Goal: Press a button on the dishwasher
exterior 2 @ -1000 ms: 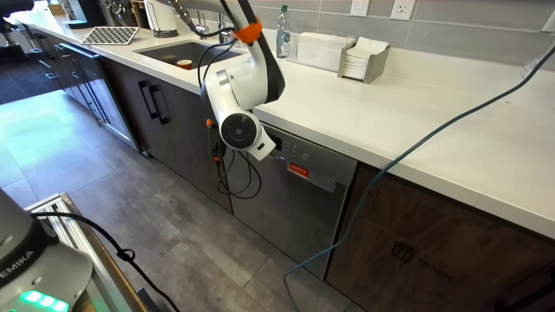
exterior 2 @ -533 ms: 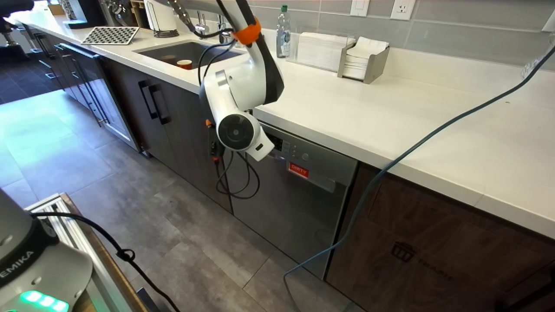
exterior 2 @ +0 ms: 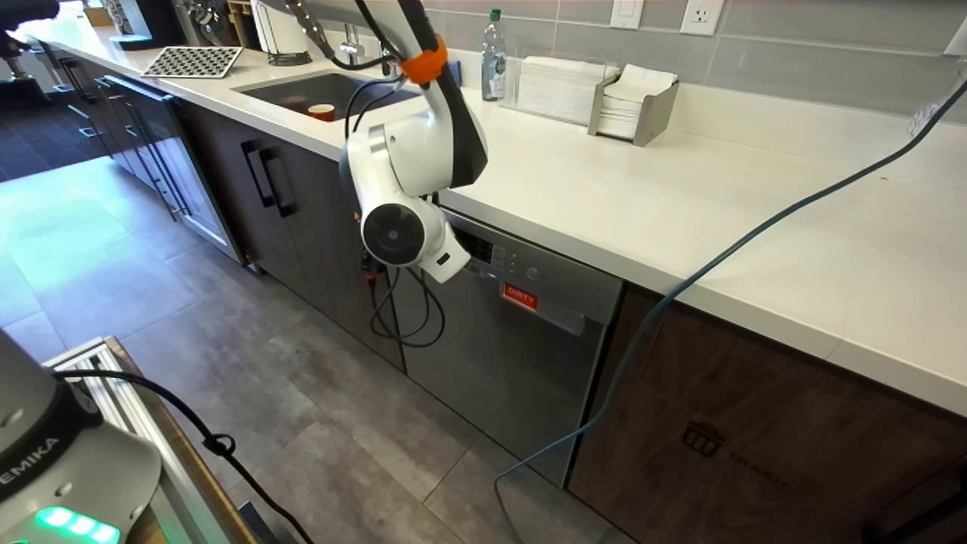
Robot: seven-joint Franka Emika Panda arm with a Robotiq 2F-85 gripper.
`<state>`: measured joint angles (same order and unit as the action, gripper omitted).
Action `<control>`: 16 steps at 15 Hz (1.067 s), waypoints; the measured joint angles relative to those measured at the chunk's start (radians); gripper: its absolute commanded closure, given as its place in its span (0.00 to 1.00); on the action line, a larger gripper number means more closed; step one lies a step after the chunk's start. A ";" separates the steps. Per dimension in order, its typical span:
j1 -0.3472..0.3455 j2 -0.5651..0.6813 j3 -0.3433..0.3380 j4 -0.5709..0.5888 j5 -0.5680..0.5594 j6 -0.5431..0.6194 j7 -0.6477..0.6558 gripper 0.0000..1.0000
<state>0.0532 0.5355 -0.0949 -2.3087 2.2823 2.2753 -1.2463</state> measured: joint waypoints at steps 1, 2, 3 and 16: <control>0.003 -0.001 0.000 -0.003 0.016 0.000 -0.008 1.00; 0.006 -0.001 0.000 -0.006 0.031 0.000 -0.016 1.00; 0.009 -0.002 0.000 -0.008 0.046 0.000 -0.024 1.00; 0.027 -0.010 -0.002 -0.026 0.131 0.000 -0.058 1.00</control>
<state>0.0805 0.5257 -0.0964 -2.3345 2.4132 2.2754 -1.3041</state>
